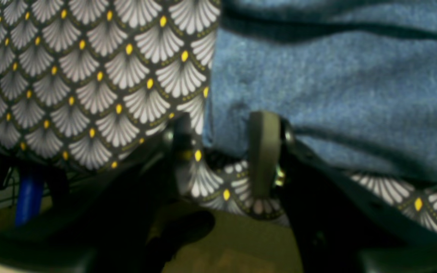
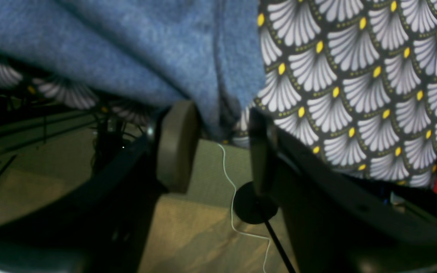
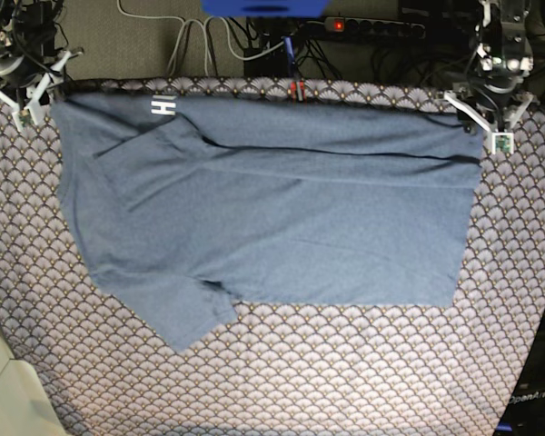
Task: Fold the T-shirt properly
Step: 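Drag the held folded edge back toward the robot with both grippers, then release the edge and move both grippers down to the shirt's side hems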
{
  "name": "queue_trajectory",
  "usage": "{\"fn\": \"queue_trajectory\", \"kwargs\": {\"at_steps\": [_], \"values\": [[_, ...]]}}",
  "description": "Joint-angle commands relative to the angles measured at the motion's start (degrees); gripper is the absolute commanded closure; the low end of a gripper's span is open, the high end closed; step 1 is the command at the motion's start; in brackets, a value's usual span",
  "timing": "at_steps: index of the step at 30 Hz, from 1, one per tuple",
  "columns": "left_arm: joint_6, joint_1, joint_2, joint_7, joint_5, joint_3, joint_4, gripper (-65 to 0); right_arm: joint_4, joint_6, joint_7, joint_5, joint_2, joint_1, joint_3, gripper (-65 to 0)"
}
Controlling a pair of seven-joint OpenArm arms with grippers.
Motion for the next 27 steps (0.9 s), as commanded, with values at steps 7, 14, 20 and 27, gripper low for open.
{"fn": "queue_trajectory", "kwargs": {"at_steps": [7,14,20,27], "values": [[-0.2,0.3,-0.6,-0.1,0.1,1.6,0.6,-25.2,0.7,-0.1,0.8,0.2,0.8,-0.2,0.7,-26.2],[-0.2,0.2,-0.8,-0.2,0.1,1.1,1.2,-25.2,0.7,-0.1,6.0,0.2,0.9,-0.4,0.8,-26.2],[-0.3,0.5,-0.9,-0.1,0.1,-0.3,2.1,-25.3,0.7,-0.1,6.2,0.2,0.8,-0.3,3.5,-26.2],[-5.0,0.6,-0.6,-0.1,0.5,-0.5,4.7,-37.6,0.7,-0.1,6.3,0.2,0.9,-0.3,3.4,-26.6]]}}
